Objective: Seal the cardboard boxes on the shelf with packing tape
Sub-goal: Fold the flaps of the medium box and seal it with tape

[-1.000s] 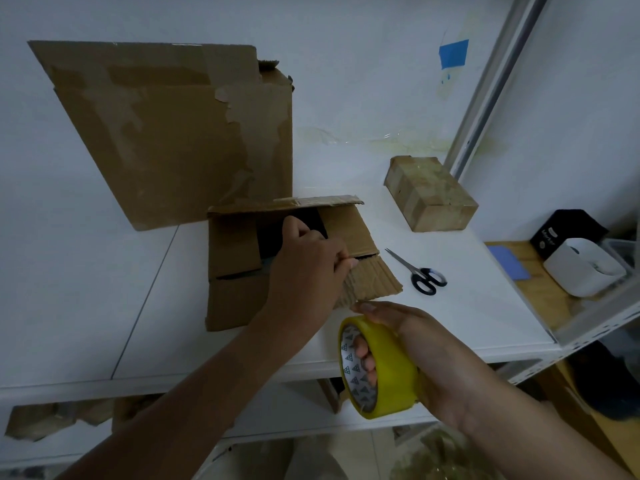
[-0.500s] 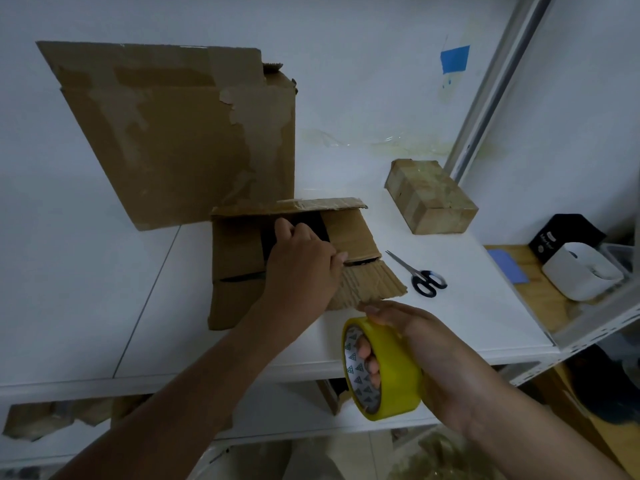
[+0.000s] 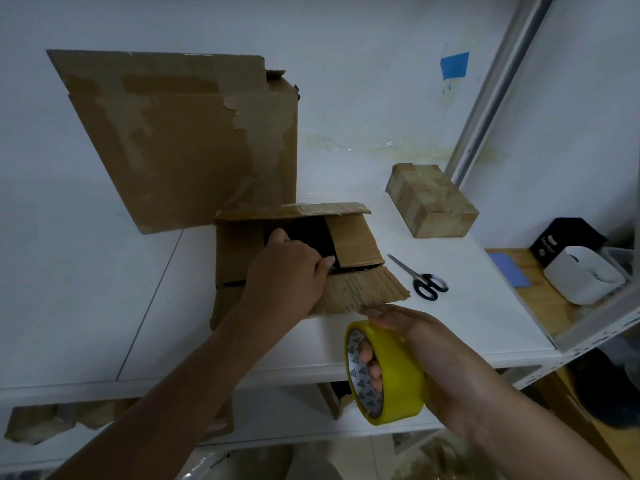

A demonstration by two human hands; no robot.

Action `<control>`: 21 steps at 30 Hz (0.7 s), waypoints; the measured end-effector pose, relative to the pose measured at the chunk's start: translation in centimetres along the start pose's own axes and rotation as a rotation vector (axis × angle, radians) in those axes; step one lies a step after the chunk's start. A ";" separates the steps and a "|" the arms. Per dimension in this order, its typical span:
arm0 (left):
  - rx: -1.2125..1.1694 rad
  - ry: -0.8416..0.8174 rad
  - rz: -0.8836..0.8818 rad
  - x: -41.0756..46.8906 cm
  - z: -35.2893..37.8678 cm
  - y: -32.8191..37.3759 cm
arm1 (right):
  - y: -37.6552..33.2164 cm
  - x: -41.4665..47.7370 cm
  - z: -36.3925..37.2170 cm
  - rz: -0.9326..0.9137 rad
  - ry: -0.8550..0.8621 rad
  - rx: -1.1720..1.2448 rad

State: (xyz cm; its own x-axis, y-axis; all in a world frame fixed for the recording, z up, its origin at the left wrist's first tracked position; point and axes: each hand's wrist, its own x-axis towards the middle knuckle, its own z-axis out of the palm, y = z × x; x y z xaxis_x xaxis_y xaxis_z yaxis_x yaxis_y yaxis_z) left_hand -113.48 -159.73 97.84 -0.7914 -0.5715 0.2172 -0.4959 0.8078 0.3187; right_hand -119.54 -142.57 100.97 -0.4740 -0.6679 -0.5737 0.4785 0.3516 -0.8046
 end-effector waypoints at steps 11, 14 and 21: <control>-0.196 -0.227 0.415 -1.5 0.1 -1.7 | -0.8 -0.1 -0.6 0.023 -0.042 -0.010; -0.161 -0.060 0.564 -1.2 1.3 -1.6 | -0.7 -0.1 -0.4 0.032 -0.039 -0.007; -0.039 0.039 0.585 -1.5 1.6 -0.5 | -0.2 0.2 -0.4 0.009 -0.067 0.045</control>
State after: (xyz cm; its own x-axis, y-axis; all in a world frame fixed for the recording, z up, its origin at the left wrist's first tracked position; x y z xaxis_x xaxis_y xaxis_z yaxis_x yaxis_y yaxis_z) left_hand -112.65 -159.08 95.85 -0.9153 -0.0372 0.4010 0.0338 0.9851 0.1686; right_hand -120.03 -142.46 100.94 -0.4195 -0.7079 -0.5683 0.5163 0.3288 -0.7907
